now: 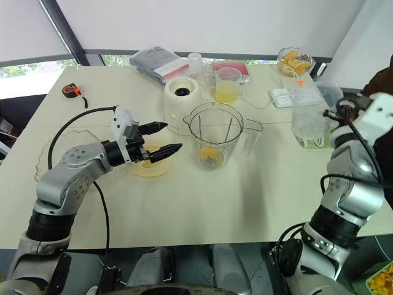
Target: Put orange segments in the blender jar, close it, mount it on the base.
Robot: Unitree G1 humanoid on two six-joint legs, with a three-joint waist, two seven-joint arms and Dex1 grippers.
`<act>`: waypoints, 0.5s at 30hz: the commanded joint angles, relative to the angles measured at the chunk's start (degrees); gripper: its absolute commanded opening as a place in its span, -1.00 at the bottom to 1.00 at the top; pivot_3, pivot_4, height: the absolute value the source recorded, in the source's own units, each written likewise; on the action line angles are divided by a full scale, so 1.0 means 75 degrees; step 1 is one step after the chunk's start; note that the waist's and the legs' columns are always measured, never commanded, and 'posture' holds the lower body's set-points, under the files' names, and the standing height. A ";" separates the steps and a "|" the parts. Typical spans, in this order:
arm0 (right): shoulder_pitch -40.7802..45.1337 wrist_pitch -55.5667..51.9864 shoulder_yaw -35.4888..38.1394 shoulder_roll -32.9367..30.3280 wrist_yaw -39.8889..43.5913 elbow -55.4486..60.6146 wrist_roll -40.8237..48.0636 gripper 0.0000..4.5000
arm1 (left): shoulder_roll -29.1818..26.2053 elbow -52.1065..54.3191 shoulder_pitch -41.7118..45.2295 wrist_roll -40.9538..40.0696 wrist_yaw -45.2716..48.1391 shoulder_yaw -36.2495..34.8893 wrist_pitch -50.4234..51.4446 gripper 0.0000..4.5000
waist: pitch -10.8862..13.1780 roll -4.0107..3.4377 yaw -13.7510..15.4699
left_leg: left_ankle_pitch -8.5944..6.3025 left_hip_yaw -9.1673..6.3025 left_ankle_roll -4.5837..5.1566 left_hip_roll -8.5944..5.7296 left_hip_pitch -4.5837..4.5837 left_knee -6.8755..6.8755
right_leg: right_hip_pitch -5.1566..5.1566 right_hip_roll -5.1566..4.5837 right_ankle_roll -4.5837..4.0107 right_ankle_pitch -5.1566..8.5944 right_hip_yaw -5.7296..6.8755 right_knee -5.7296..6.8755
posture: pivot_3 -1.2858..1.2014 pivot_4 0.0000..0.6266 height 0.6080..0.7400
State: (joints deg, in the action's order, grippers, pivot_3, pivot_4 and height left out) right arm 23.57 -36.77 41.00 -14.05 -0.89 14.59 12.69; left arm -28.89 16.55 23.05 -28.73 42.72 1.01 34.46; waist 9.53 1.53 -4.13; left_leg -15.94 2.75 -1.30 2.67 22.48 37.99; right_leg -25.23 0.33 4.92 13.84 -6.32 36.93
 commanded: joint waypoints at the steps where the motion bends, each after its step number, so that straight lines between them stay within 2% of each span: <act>1: -0.0258 0.1116 0.0366 0.0147 -0.0230 -0.0187 0.0268 -0.98 | -0.0055 0.0142 0.0062 -0.0004 0.0047 -0.0051 -0.0106 0.99 | 0.0001 -0.0003 -0.0006 | 0.0000 0.0001 0.0000 0.0000 -0.0001 0.0000 | 0.0000 0.0000 0.0000 0.0000 -0.0001 0.0001 | 0.03 -0.52 1.00; 7: -0.0699 0.2195 0.0530 0.0442 -0.0337 -0.1167 0.0759 -0.98 | -0.0048 0.0174 0.0120 -0.0023 0.0067 0.0013 -0.0041 0.99 | 0.0002 -0.0005 -0.0020 | 0.0000 0.0001 0.0000 0.0000 -0.0004 0.0000 | 0.0001 0.0001 -0.0001 0.0000 -0.0003 0.0002 | 0.03 -0.52 1.00; 15: -0.0991 0.3295 0.0224 0.0645 -0.0326 -0.2266 0.1073 -0.98 | -0.0093 0.0225 0.0076 0.0051 0.0054 0.0061 -0.0039 0.99 | 0.0004 -0.0011 -0.0026 | 0.0000 0.0003 0.0000 0.0001 -0.0004 0.0000 | 0.0001 0.0001 -0.0002 0.0000 -0.0005 0.0001 | 0.03 -0.52 1.00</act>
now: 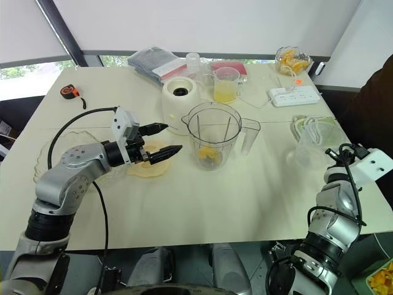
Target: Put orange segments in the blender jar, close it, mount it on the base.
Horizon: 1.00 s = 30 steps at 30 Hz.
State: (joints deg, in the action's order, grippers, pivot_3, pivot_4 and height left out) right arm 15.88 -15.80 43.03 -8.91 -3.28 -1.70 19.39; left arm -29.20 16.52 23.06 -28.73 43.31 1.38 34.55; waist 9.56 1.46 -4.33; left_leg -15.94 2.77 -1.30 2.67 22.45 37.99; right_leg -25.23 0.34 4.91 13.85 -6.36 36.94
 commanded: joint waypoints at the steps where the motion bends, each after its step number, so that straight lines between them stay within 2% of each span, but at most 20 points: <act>1: 0.0050 0.0654 -0.0104 -0.0008 -0.0038 -0.0253 0.0165 -0.98 | -0.0046 0.0285 0.0036 0.0051 -0.0041 0.0027 -0.0046 0.99 | 0.0000 0.0000 0.0002 | 0.0000 0.0000 0.0000 0.0000 0.0000 0.0000 | 0.0000 0.0000 0.0000 0.0000 0.0000 0.0000 | 0.03 -0.52 1.00; 12: -0.0020 0.1434 -0.0455 0.0008 -0.0236 -0.0940 0.0348 -0.98 | -0.0025 0.0506 -0.0134 0.0041 -0.0161 0.0018 0.0005 0.99 | 0.0003 -0.0006 0.0005 | 0.0000 -0.0001 0.0000 0.0001 0.0000 0.0000 | 0.0000 0.0000 0.0000 0.0000 -0.0001 0.0000 | 0.03 -0.52 1.00; 21: -0.0449 0.1382 -0.0565 0.0096 -0.0459 -0.0892 0.0514 -0.98 | 0.0007 0.0508 -0.0140 0.0091 -0.0171 0.0089 -0.0052 0.99 | 0.0003 -0.0006 0.0008 | 0.0000 0.0000 0.0000 0.0000 0.0000 0.0000 | 0.0001 0.0000 0.0000 0.0001 -0.0002 -0.0001 | 0.03 -0.52 1.00; 25: -0.0647 0.1354 -0.0628 0.0125 -0.0520 -0.0780 0.0635 -0.41 | 0.0039 0.0421 -0.0099 0.0127 -0.0143 0.0134 -0.0102 0.99 | 0.0003 -0.0006 0.0022 | 0.0000 -0.0003 0.0000 0.0000 -0.0001 0.0000 | 0.0002 0.0000 -0.0001 0.0001 -0.0001 -0.0001 | 0.03 -0.52 1.00; 30: -0.0751 0.1259 -0.0712 0.0045 -0.0534 -0.0721 0.0750 0.75 | 0.0074 0.0344 -0.0036 0.0135 -0.0131 0.0182 -0.0136 0.99 | 0.0004 -0.0008 -0.0006 | 0.0000 0.0004 0.0000 0.0000 -0.0001 0.0000 | 0.0002 -0.0001 -0.0002 0.0001 -0.0010 -0.0004 | 0.03 -0.52 1.00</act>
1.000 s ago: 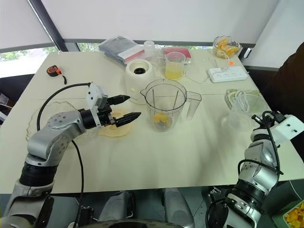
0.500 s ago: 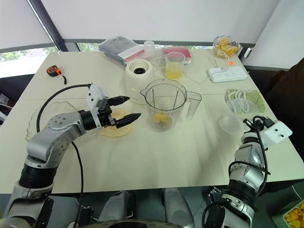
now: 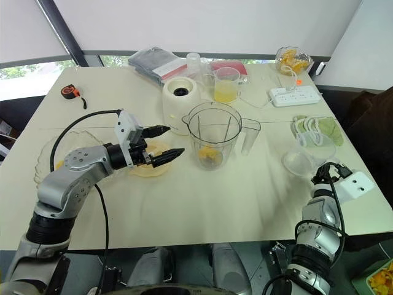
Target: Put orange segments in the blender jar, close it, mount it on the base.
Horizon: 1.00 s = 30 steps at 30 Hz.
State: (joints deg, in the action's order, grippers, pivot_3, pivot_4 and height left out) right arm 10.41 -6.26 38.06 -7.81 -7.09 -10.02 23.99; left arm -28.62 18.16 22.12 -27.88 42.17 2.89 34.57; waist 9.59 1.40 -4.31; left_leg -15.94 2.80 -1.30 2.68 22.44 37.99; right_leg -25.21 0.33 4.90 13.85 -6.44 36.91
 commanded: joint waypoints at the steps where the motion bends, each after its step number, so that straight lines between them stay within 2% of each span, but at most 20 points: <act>1: -0.0050 -0.0039 -0.0066 -0.0102 -0.0034 0.0433 0.0142 0.99 | -0.0003 0.0110 0.0094 0.0024 0.0031 -0.0017 -0.0148 0.99 | 0.0000 0.0000 -0.0013 | 0.0000 0.0000 0.0000 0.0000 -0.0001 0.0000 | 0.0000 0.0000 0.0000 0.0000 0.0000 0.0000 | 0.03 -0.52 1.00; 9: -0.0926 -0.0537 -0.0250 -0.0038 -0.0126 0.1751 0.0277 0.99 | 0.0013 0.0065 0.0097 0.0059 0.0055 -0.0003 -0.0189 0.99 | 0.0000 -0.0001 0.0002 | 0.0000 -0.0002 0.0000 0.0001 0.0000 -0.0001 | -0.0001 0.0001 0.0002 0.0002 0.0001 0.0000 | 0.03 -0.52 1.00; 16: -0.2560 -0.1453 -0.0642 0.0231 -0.0228 0.4257 0.0583 0.99 | -0.0174 -0.0065 0.0192 0.0062 0.0231 -0.0103 -0.0162 0.99 | 0.0000 -0.0004 0.0023 | 0.0000 -0.0007 0.0000 0.0003 0.0000 -0.0002 | -0.0002 0.0000 -0.0001 0.0004 0.0002 -0.0001 | 0.03 -0.52 1.00; 19: -0.3411 -0.1876 -0.1483 0.0200 0.0287 0.5417 0.0668 0.99 | -0.0603 -0.0187 0.0624 -0.0174 0.0360 -0.0356 0.0444 0.99 | 0.0000 -0.0003 -0.0001 | 0.0000 -0.0016 0.0000 0.0007 0.0000 -0.0002 | -0.0006 0.0000 0.0005 0.0013 0.0003 -0.0002 | 0.03 -0.52 1.00; 22: -0.3707 -0.2136 -0.2235 0.0122 0.0587 0.6061 0.0632 0.99 | -0.1292 -0.0373 0.1215 -0.0318 0.0724 -0.0553 0.0891 0.99 | 0.0006 -0.0003 -0.0028 | 0.0000 -0.0020 0.0000 0.0012 -0.0001 -0.0002 | -0.0011 0.0000 0.0018 0.0022 0.0001 -0.0004 | 0.03 -0.52 1.00; 26: -0.3533 -0.2484 -0.3052 -0.0139 0.1098 0.6604 0.0781 0.99 | -0.2646 -0.1152 0.2054 -0.0011 0.1976 -0.0335 0.0758 0.99 | 0.0011 -0.0006 -0.0044 | -0.0001 -0.0020 -0.0001 0.0012 -0.0001 -0.0006 | -0.0019 -0.0002 0.0012 0.0020 0.0002 -0.0010 | 0.03 -0.52 1.00; 30: -0.3529 -0.2828 -0.3453 -0.0736 0.1957 0.7211 0.1364 0.99 | -0.3522 -0.2438 0.2906 0.0525 0.3573 0.0307 0.0088 0.99 | 0.0012 -0.0006 0.0027 | -0.0001 -0.0011 -0.0001 0.0007 0.0009 -0.0046 | -0.0021 -0.0003 0.0002 0.0020 0.0007 -0.0058 | 0.03 -0.52 1.00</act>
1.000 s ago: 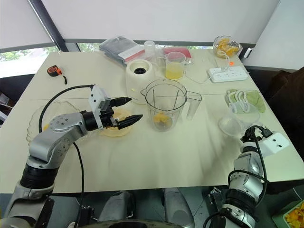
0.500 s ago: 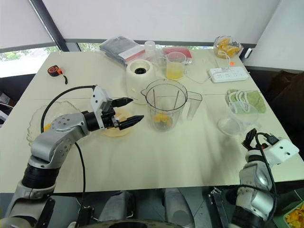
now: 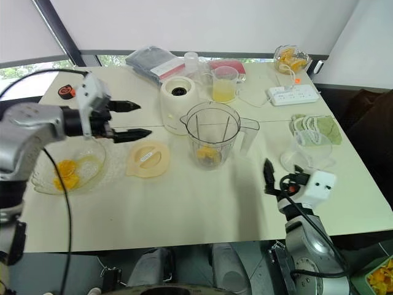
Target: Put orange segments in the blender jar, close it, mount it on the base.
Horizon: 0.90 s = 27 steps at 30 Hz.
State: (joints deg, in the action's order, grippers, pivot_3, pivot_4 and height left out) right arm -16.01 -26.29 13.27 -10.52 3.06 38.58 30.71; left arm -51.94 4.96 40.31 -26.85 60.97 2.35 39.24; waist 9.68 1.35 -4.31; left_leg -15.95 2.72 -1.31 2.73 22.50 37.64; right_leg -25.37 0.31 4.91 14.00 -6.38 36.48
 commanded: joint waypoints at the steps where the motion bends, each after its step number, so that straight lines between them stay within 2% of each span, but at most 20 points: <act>1: -0.0159 -0.0313 -0.0171 -0.0709 0.1024 0.0963 0.0777 0.99 | -0.0575 -0.1125 0.0751 0.0629 0.1554 0.0647 -0.0773 0.99 | 0.0000 0.0000 0.0043 | 0.0000 0.0009 0.0000 -0.0001 0.0003 -0.0021 | 0.0001 -0.0001 -0.0021 -0.0013 0.0003 -0.0021 | 0.03 -0.52 1.00; 5: -0.0499 -0.0742 -0.0058 -0.1736 0.1951 0.1584 0.1692 0.99 | -0.0653 -0.2539 0.1531 0.1337 0.2773 0.1363 -0.1523 0.99 | -0.0001 0.0006 0.0112 | 0.0000 0.0014 0.0000 -0.0008 0.0020 -0.0050 | 0.0000 -0.0002 -0.0009 0.0002 0.0014 -0.0050 | 0.03 -0.52 1.00; 10: -0.0346 -0.1235 -0.0003 -0.2900 0.2593 0.1854 0.2454 0.99 | -0.0048 -0.4193 0.2275 0.2147 0.3498 0.1955 -0.2380 0.99 | 0.0002 0.0012 0.0213 | -0.0003 0.0013 0.0006 -0.0009 0.0029 -0.0044 | -0.0003 -0.0001 -0.0007 0.0012 0.0019 -0.0049 | 0.03 -0.52 1.00; 14: -0.0070 -0.1481 -0.0241 -0.3343 0.2678 0.1831 0.2530 0.99 | 0.0413 -0.5275 0.2610 0.2689 0.3798 0.2198 -0.3025 0.99 | 0.0010 0.0025 0.0238 | -0.0003 0.0006 0.0006 -0.0007 0.0026 -0.0032 | -0.0002 0.0006 -0.0014 0.0008 0.0020 -0.0036 | 0.03 -0.52 1.00; 20: 0.0551 -0.1727 -0.0549 -0.3324 0.2229 0.1782 0.2546 0.99 | 0.1418 -0.7070 0.3121 0.3821 0.3406 0.2738 -0.3452 0.99 | 0.0010 0.0033 0.0254 | -0.0007 -0.0007 0.0014 -0.0007 0.0061 0.0034 | 0.0003 0.0006 -0.0011 0.0004 0.0026 -0.0026 | 0.03 -0.52 1.00; 27: 0.0355 -0.1574 -0.0685 -0.3003 0.1654 0.1938 0.2164 0.99 | 0.2063 -0.8156 0.3656 0.4496 0.3258 0.2814 -0.3960 0.99 | 0.0017 0.0051 0.0280 | -0.0010 -0.0030 0.0018 -0.0014 0.0110 0.0074 | -0.0010 0.0005 -0.0002 -0.0001 0.0032 -0.0024 | 0.03 -0.52 1.00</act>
State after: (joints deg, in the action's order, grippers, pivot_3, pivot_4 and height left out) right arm -13.02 -39.46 8.10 -33.80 16.65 50.01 47.69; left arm -36.65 -55.38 65.46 5.58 85.88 23.81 10.84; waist 9.81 1.73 -2.21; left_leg -16.02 2.47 -1.18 2.62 23.33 38.20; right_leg -25.44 0.35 4.90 13.99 -6.13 36.30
